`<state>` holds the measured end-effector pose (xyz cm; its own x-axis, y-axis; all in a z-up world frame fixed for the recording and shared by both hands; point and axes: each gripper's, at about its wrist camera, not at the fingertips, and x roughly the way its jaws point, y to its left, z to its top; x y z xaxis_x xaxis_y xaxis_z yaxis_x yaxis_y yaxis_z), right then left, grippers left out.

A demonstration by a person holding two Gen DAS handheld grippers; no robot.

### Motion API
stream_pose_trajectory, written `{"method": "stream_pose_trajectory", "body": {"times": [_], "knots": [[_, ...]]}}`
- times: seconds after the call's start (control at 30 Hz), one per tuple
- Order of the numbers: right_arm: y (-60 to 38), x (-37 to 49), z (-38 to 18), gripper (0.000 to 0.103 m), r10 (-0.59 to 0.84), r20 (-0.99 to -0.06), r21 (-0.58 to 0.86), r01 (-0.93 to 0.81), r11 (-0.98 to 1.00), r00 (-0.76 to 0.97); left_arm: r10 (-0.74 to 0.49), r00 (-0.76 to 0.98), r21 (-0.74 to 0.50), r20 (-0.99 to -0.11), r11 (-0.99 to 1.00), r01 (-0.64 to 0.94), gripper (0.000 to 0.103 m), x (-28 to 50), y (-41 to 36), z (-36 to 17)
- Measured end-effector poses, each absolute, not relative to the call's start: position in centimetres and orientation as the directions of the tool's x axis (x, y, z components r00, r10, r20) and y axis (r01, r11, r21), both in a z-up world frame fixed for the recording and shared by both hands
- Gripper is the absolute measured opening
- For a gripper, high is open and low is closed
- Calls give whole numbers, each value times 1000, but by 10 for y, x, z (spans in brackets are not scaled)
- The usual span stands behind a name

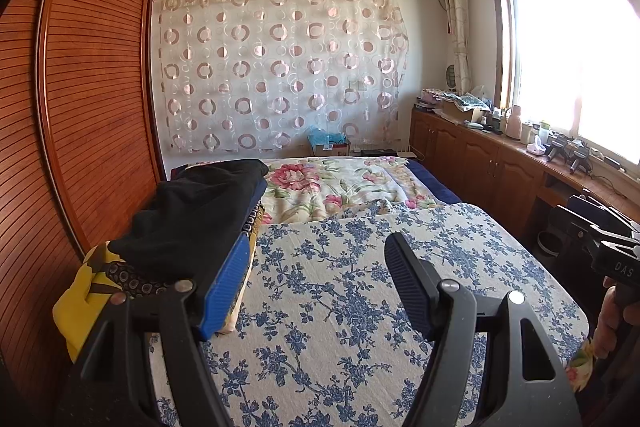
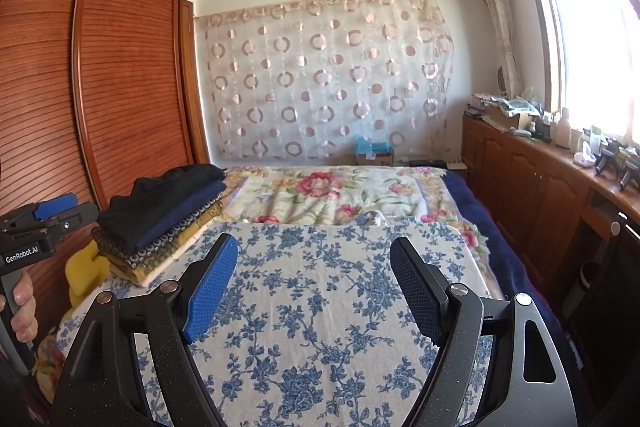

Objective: Fold small clothes

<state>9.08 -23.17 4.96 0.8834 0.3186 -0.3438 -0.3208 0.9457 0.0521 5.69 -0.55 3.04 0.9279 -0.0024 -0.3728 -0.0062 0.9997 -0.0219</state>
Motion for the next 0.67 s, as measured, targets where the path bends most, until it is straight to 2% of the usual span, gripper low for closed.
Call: {"method": "stream_pose_trajectory", "body": {"times": [0.67], "knots": [[-234,90,51,81,317,-341,53,-319,946,885,-3,929,-21,-371,1000,-6,70,57,-8,32]]}}
